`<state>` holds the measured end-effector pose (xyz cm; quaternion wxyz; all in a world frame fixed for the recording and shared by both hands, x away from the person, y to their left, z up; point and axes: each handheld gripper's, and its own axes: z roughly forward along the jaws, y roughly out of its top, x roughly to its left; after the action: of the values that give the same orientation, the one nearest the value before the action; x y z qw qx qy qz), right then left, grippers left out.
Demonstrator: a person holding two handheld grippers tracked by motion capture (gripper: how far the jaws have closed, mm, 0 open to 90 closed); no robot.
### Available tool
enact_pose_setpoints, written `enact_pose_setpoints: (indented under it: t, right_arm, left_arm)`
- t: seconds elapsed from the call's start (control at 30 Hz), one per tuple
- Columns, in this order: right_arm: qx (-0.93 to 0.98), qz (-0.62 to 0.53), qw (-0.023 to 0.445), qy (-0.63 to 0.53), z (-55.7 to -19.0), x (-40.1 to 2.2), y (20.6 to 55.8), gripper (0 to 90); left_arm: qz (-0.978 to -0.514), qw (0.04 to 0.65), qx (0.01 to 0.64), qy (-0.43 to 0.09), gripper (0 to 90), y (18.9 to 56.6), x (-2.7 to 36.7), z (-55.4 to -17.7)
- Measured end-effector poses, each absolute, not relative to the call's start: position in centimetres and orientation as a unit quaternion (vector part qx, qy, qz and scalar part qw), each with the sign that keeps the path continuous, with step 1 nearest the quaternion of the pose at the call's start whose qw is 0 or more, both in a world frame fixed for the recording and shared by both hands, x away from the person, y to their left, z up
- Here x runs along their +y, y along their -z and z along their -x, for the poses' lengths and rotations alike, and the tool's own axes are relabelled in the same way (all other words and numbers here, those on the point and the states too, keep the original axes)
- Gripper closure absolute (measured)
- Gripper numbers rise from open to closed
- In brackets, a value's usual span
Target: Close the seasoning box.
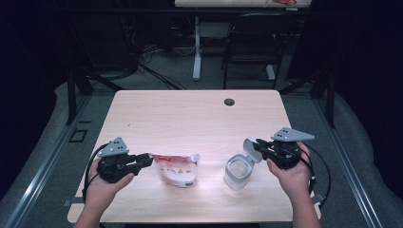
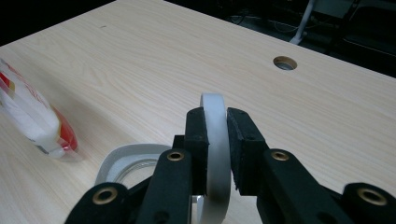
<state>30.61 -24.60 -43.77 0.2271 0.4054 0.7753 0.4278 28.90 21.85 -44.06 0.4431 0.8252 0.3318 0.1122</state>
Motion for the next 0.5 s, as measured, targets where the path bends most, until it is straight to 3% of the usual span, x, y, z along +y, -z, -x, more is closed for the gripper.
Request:
enact_pose_setpoints:
  t: [0.3,0.5]
  right_arm:
    - [0.77,-0.411,0.23,-0.43,-30.31,-24.6,43.89,78.6]
    - [0.772,-0.423,0.228,-0.415,-29.86,-24.84,44.6,73.8]
  left_arm:
    - [-0.824,0.444,0.333,-0.111,76.0,44.05,21.92,-28.92]
    - [-0.825,0.444,0.332,-0.11,75.9,44.05,21.89,-29.03]
